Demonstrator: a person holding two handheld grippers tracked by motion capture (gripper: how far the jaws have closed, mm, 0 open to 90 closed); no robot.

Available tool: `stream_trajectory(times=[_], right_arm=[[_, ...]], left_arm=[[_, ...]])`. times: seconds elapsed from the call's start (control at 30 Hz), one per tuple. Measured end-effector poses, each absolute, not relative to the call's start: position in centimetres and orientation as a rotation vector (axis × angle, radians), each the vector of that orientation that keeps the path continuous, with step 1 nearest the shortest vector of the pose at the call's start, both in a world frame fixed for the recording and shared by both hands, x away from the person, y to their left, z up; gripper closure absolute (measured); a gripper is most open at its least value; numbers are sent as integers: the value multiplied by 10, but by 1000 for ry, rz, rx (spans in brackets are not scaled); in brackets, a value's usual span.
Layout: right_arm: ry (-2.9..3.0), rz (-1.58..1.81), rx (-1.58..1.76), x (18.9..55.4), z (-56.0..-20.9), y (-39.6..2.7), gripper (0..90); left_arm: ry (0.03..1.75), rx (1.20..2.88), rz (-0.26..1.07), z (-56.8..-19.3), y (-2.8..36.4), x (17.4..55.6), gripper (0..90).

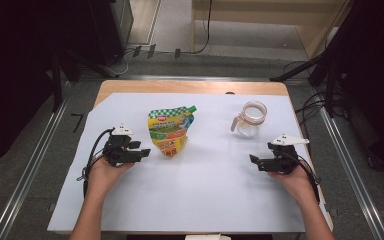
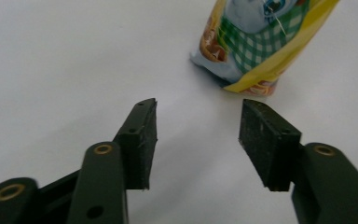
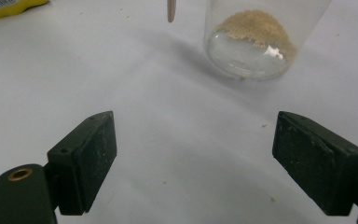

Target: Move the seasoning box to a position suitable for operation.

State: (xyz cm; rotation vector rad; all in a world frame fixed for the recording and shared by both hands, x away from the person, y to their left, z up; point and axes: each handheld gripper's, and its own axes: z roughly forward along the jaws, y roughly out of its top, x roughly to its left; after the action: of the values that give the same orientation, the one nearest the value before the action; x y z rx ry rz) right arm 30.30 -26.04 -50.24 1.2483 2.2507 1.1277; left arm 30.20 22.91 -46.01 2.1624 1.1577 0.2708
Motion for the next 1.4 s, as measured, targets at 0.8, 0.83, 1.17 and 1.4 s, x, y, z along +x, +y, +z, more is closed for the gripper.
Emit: stream_trajectory(times=[0.8, 0.83, 1.17, 1.4], right_arm=[[2247, 1130, 1233, 303, -496, -264, 378], [2247, 1130, 1235, 303, -497, -265, 378], [2240, 1126, 1270, 306, -499, -266, 374], [2238, 1107, 1267, 308, -499, -265, 381]], left_arm=[[1057, 2177, 143, -452, 231, 297, 388], [1057, 2172, 141, -452, 231, 297, 387], [1039, 2167, 134, -449, 231, 298, 371], [1009, 2168, 135, -445, 228, 296, 367]])
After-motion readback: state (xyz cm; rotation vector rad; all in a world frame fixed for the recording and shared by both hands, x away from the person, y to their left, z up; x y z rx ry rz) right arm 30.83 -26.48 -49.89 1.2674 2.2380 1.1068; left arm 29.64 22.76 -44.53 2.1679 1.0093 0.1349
